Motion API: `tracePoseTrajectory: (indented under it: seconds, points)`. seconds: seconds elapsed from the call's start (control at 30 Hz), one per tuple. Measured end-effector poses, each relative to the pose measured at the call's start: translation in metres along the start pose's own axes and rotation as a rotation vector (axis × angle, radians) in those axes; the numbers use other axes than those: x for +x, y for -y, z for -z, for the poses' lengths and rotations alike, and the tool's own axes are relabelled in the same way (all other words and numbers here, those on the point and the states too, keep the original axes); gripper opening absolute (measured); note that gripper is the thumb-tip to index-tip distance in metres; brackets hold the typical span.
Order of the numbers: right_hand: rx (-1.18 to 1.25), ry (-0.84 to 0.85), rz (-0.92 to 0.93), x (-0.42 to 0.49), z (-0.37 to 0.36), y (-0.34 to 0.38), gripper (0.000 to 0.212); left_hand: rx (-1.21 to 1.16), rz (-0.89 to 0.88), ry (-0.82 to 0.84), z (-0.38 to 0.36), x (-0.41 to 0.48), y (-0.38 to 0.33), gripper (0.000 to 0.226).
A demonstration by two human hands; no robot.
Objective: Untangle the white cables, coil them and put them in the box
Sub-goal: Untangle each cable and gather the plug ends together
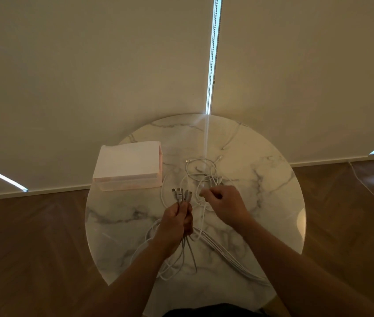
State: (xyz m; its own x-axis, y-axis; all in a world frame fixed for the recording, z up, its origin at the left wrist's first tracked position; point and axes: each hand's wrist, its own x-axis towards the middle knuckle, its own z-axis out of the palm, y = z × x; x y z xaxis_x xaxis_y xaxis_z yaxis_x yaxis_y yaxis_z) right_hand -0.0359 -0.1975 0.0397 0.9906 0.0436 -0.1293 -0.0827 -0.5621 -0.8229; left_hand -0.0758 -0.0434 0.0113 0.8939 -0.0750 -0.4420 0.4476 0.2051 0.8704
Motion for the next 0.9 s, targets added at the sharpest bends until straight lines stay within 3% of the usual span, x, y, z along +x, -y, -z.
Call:
tracePoseTrajectory:
  seconds: [0.1,0.2,0.37,0.47,0.6,0.9]
  points:
    - [0.052,0.148,0.022,0.011,0.004,0.024,0.043,0.021,0.009,0.031,-0.004,-0.004,-0.001,0.030]
    - [0.093,0.160,-0.063,0.017,-0.001,0.029,0.022,0.038,0.005,0.050,-0.004,-0.005,-0.002,0.030]
    - [0.108,0.214,-0.233,0.020,-0.007,0.028,0.023,0.051,-0.005,0.076,-0.001,-0.009,0.001,0.029]
    - [0.097,0.188,-0.221,0.020,-0.009,0.030,0.016,0.056,-0.009,0.082,-0.002,-0.010,0.002,0.030]
    - [0.126,0.114,-0.186,0.021,-0.007,0.032,0.020,0.049,0.008,0.102,0.001,-0.009,0.003,0.032]
    - [0.123,0.176,-0.170,0.023,-0.003,0.026,0.017,0.020,0.032,0.100,0.000,-0.006,0.000,0.031]
